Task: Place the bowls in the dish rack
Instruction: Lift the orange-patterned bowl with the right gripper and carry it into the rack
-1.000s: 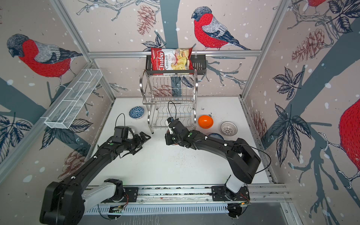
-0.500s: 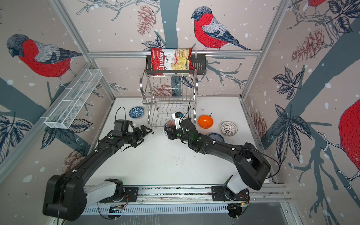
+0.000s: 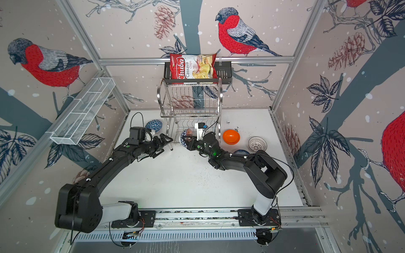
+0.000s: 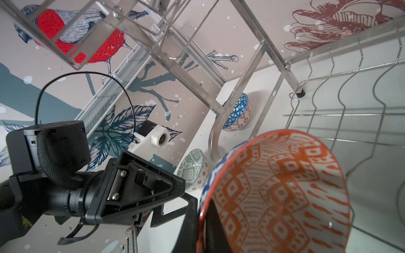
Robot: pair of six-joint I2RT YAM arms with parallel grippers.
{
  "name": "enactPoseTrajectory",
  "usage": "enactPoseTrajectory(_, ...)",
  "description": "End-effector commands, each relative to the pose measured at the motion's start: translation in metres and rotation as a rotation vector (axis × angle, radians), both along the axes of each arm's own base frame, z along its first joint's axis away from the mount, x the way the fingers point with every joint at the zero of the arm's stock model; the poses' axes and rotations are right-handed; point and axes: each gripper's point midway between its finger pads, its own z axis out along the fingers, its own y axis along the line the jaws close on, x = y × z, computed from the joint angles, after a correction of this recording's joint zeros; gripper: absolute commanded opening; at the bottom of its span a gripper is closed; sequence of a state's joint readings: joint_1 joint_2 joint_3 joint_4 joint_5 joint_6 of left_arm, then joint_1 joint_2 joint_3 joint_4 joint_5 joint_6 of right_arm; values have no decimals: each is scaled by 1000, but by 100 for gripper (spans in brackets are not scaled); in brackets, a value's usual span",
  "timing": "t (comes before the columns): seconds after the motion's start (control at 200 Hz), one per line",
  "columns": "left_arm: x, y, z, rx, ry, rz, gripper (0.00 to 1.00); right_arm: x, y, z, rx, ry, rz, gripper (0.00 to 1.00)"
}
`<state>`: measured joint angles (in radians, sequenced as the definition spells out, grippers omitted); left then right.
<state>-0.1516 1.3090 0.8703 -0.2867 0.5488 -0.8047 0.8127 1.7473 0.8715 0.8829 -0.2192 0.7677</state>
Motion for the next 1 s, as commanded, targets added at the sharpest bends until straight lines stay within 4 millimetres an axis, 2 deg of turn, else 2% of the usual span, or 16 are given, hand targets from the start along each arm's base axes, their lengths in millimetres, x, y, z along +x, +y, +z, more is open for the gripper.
enactPoseTrajectory(0.0,0,1,3,30,-25,-60,98,7,0,41,201,-35,-13,0)
enactPoseTrajectory(0.145,9,-4,20,25,-107,-112,98,14,2,36,221,-26,-34,0)
enactPoseTrajectory(0.3,11,-4,28,18,-143,-117,98,23,8,31,246,-11,-12,0)
enactPoseTrajectory(0.4,11,-1,24,40,-147,-121,98,34,11,24,259,17,-4,0)
enactPoseTrajectory(0.996,14,2,26,57,-127,-141,98,82,40,18,358,100,27,0)
